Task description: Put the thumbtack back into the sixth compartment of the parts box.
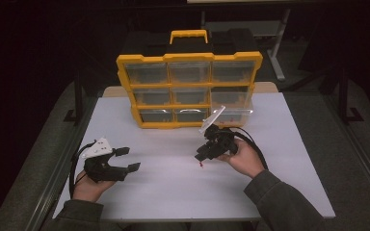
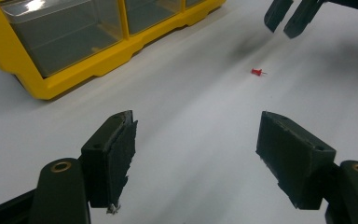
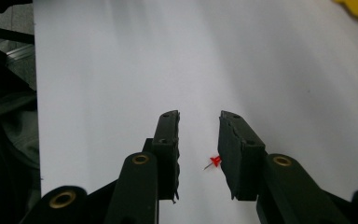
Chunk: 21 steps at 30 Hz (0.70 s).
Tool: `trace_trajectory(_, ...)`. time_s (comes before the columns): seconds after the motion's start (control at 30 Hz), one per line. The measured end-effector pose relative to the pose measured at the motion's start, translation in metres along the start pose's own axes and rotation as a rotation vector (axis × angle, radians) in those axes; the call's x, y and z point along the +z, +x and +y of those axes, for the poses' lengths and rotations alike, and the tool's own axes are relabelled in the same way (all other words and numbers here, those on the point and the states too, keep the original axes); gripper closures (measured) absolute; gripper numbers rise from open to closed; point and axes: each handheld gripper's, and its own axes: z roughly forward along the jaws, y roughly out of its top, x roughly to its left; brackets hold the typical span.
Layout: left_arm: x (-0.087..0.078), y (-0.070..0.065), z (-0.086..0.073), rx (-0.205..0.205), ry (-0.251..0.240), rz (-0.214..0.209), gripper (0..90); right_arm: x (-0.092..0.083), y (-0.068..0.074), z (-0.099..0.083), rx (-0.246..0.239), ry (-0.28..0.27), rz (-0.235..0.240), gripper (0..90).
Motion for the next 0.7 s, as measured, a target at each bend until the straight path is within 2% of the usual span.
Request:
trace_trajectory(0.27, -0.001, 0.000, 0.000, 0.001, 0.000, 0.000, 27.5, 0.020, -0.003, -0.012, 0.018, 0.041, -0.025, 67.7)
trace_trajectory(0.33, 0.000, 0.001, 0.000, 0.005, 0.004, -0.001, 27.5, 0.025, -0.004, -0.014, 0.040, 0.058, -0.029, 67.8)
trace_trajectory(0.57, -0.001, 0.001, 0.000, 0.009, 0.007, 0.000, 27.4, 0.036, -0.009, -0.020, 0.060, 0.077, -0.044, 69.1)
trace_trajectory(0.7, -0.001, 0.001, 0.000, 0.006, 0.010, -0.001, 27.4, 0.041, -0.012, -0.022, 0.049, 0.081, -0.059, 69.7)
